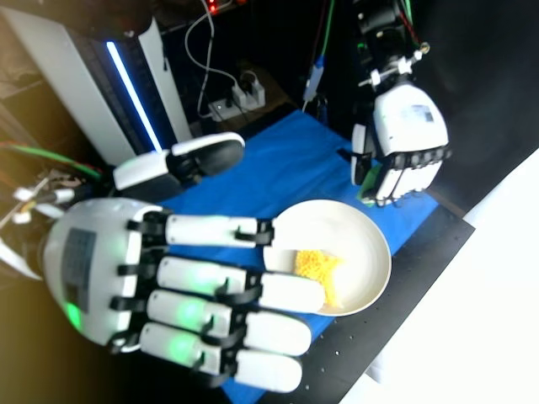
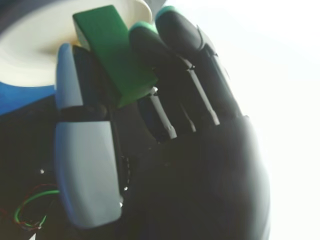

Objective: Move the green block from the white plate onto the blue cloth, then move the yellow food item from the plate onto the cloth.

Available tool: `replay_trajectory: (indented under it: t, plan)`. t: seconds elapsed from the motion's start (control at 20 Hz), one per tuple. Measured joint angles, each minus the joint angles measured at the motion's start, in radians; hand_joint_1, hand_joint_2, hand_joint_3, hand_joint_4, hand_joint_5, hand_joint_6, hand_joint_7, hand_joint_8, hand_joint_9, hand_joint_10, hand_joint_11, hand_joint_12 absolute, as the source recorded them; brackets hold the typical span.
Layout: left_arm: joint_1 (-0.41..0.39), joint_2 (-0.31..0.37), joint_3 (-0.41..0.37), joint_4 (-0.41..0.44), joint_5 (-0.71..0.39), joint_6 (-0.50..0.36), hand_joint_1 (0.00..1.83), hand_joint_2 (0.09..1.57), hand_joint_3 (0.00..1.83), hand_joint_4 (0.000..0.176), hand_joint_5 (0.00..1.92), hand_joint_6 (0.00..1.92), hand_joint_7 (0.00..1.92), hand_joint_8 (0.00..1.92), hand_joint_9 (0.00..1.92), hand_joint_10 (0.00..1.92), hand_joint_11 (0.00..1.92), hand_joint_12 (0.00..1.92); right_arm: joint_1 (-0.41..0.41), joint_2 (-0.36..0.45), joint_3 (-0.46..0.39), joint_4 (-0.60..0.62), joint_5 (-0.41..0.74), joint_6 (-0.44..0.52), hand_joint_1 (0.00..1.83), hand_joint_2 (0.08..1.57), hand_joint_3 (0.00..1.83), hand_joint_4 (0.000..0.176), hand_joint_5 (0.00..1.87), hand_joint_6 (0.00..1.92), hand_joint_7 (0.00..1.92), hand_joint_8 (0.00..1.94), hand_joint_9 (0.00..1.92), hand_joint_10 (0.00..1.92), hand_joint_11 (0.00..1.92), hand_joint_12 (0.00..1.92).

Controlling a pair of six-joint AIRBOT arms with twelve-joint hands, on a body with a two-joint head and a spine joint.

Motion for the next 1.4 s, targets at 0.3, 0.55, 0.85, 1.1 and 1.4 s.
replay_trajectory:
  t: [0.3,0.55,0.85,1.1,1.4]
  plan:
    - [0.041,0.01,0.0,0.004,0.038,0.0,1.28,1.06,0.0,0.0,1.1,0.6,1.1,0.98,1.09,0.93,0.9,1.35,0.0,0.0,0.0,0.0,0.0,0.0,0.22,1.01,0.01,0.103,0.24,0.0,0.17,0.0,0.08,0.0,0.06,0.04]
    - [0.051,0.01,0.0,0.004,0.043,0.0,1.28,1.02,0.0,0.0,1.24,0.38,1.2,0.77,1.21,0.81,1.01,1.27,0.0,0.0,0.0,0.0,0.0,0.0,0.22,1.02,0.0,0.09,0.24,0.0,0.19,0.0,0.09,0.01,0.06,0.06]
    - [0.066,0.01,0.0,0.004,0.044,0.0,1.22,1.12,0.0,0.016,0.94,0.99,0.99,1.03,0.9,0.26,0.57,1.11,0.0,0.0,0.0,0.0,0.0,0.0,0.25,1.02,0.0,0.094,0.24,0.0,0.17,0.0,0.08,0.0,0.04,0.08]
    - [0.066,0.011,0.0,0.004,0.039,0.0,1.18,0.92,0.0,0.0,0.85,0.04,0.8,0.03,0.77,0.01,0.36,0.97,0.0,0.0,0.0,0.0,0.0,0.0,0.25,1.0,0.0,0.107,0.23,0.0,0.16,0.0,0.07,0.0,0.01,0.09]
    - [0.066,0.011,0.0,0.004,0.035,0.0,1.13,0.89,0.0,0.0,0.55,0.0,0.59,0.0,0.62,0.0,0.0,1.14,0.0,0.0,0.0,0.0,0.0,0.0,0.24,0.97,0.0,0.118,0.29,0.0,0.19,0.0,0.1,0.0,0.0,0.25]
